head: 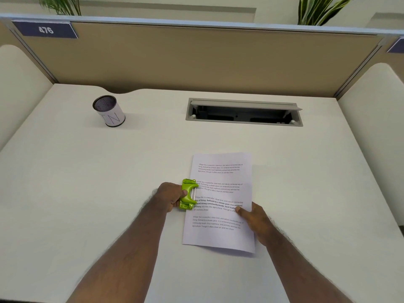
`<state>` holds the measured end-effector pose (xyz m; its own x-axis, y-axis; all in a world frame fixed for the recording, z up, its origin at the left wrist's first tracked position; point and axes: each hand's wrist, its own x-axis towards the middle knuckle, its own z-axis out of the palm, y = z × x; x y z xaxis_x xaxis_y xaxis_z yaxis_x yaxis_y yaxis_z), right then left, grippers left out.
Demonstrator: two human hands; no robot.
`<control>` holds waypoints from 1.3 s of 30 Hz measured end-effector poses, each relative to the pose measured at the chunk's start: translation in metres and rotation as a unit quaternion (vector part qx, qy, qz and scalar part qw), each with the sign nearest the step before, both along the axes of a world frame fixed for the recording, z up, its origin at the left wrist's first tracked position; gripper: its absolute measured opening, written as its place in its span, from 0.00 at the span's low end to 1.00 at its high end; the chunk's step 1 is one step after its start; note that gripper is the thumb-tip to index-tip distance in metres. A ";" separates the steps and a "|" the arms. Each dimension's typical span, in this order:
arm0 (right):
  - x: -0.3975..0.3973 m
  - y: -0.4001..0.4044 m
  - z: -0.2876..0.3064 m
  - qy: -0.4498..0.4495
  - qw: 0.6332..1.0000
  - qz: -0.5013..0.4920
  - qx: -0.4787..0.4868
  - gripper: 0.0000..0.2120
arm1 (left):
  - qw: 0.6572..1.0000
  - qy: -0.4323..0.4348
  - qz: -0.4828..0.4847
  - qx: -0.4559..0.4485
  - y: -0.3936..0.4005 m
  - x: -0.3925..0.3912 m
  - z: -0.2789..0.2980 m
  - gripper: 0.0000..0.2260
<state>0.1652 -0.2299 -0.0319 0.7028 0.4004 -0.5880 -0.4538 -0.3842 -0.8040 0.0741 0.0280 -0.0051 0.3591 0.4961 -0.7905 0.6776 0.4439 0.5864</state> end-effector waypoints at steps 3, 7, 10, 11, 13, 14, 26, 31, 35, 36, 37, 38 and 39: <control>0.000 -0.001 0.001 0.003 1.000 -0.004 0.002 0.08 | 0.999 -0.013 -0.036 -0.034 0.004 -0.002 0.008 0.15; 0.001 -0.004 0.000 0.010 1.000 -0.008 -0.004 0.08 | 0.992 -0.038 -0.082 -0.090 0.006 -0.007 0.022 0.15; 0.000 -0.005 0.001 0.007 1.000 -0.002 0.002 0.08 | 0.992 -0.064 -0.063 -0.092 0.002 -0.011 0.023 0.11; 0.000 -0.005 0.002 0.006 1.000 -0.001 0.004 0.07 | 0.992 -0.069 -0.057 -0.086 0.001 -0.012 0.022 0.09; 0.000 -0.005 0.004 0.003 1.000 -0.002 0.005 0.07 | 0.994 -0.075 -0.051 -0.069 -0.001 -0.014 0.018 0.07; 0.000 -0.005 0.004 0.003 1.000 -0.003 0.005 0.08 | 0.994 -0.079 -0.049 -0.060 -0.002 -0.015 0.016 0.06; 0.000 -0.004 0.008 0.014 1.000 -0.010 0.002 0.06 | 0.993 -0.101 -0.017 -0.059 0.000 -0.021 0.013 0.03; 0.001 -0.011 0.009 0.011 1.000 -0.011 0.003 0.08 | 0.993 -0.100 -0.030 -0.055 0.006 -0.025 0.013 0.03; 0.004 -0.021 0.010 0.015 1.000 -0.020 0.008 0.13 | 0.994 -0.101 -0.016 -0.043 0.015 -0.030 0.016 0.03; 0.005 -0.023 0.011 0.016 1.000 -0.021 0.008 0.13 | 0.994 -0.103 -0.011 -0.040 0.018 -0.032 0.017 0.04; 0.006 -0.025 0.011 0.017 1.000 -0.024 0.008 0.13 | 0.994 -0.107 -0.006 -0.036 0.021 -0.034 0.017 0.05; 0.008 -0.027 0.012 0.018 0.999 -0.028 0.011 0.13 | 0.993 -0.111 -0.001 -0.030 0.025 -0.036 0.018 0.05; 0.010 -0.030 0.012 0.021 0.999 -0.036 0.015 0.14 | 0.993 -0.112 0.003 -0.022 0.028 -0.038 0.018 0.06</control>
